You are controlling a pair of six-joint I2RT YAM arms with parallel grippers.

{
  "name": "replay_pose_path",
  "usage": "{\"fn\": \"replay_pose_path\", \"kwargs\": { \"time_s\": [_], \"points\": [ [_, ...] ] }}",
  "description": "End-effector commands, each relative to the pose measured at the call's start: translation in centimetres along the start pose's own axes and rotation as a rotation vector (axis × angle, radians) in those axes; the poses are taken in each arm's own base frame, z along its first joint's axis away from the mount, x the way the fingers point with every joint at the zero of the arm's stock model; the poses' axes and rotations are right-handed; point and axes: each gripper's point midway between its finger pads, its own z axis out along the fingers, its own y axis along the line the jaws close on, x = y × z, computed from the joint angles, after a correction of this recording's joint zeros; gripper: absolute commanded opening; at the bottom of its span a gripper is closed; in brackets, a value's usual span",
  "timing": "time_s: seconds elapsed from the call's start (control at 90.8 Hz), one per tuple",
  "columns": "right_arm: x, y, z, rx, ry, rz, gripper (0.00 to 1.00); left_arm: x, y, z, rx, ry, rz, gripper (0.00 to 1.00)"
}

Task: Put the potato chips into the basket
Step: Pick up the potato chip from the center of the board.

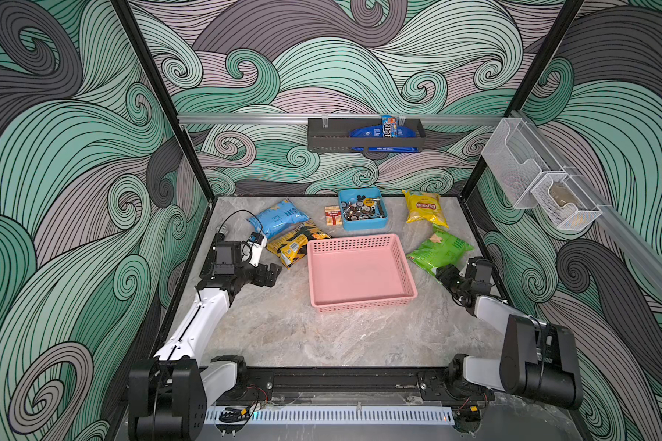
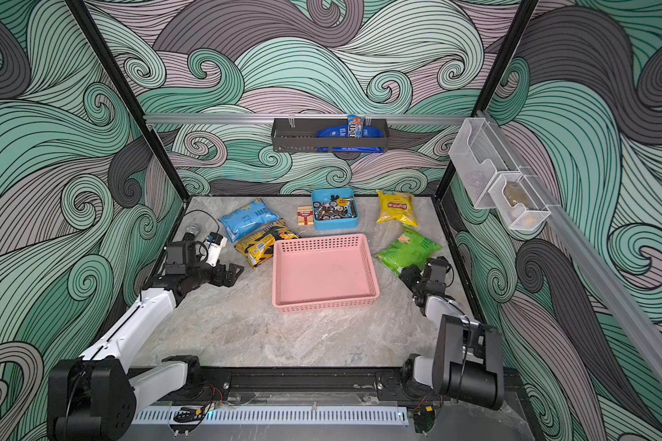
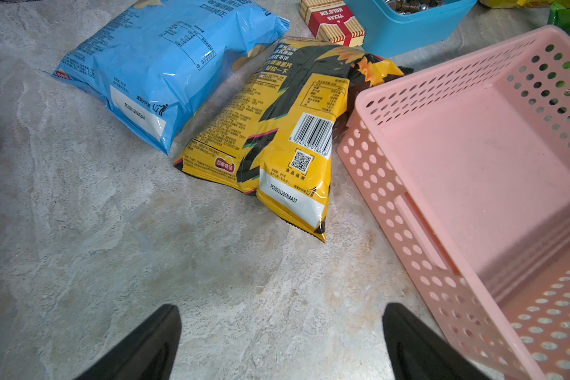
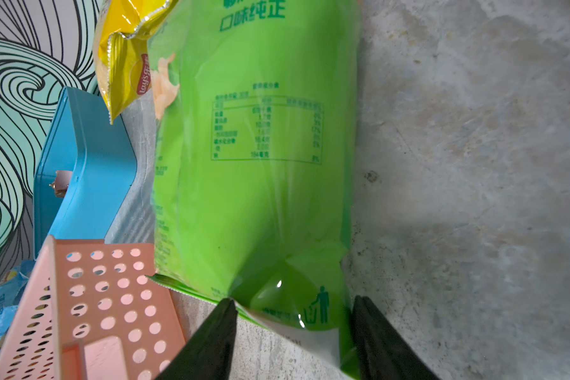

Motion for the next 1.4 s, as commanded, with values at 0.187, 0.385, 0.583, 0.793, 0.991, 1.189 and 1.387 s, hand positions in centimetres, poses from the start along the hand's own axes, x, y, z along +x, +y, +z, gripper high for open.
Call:
{"fn": "replay_pose_path", "kwargs": {
  "time_s": [0.187,0.385,0.583,0.793,0.991,1.189,1.387],
  "points": [
    [-0.1,0.2,0.5,-0.024,-0.007,-0.019,0.53,-0.1,0.0,-0.2,0.009,-0.005,0.007,0.98],
    [-0.3,0.5,0.4,-0.033,-0.012,-0.027,0.23,-0.2,0.0,-0.3,0.006,-0.007,0.007,0.98],
    [-1.3,1.6,-1.0,-0.063,-0.054,-0.040,0.01,-0.2,0.1,-0.3,0.005,-0.008,0.005,0.98],
    [-2.5,3.8,-4.1,-0.119,-0.113,-0.048,0.00,-0.1,0.1,-0.3,0.005,-0.007,0.004,0.98],
    [-4.0,7.3,-8.8,-0.208,-0.210,-0.071,0.00,-0.1,0.0,-0.2,0.008,-0.005,0.003,0.98],
    [-5.3,12.0,-12.4,-0.294,-0.250,-0.127,0.00,-0.2,0.1,-0.2,0.008,-0.005,0.002,0.98],
    [-5.2,17.4,-15.4,-0.394,-0.247,-0.226,0.00,-0.2,0.1,-0.3,0.004,-0.011,0.003,0.98]
  ]
}}
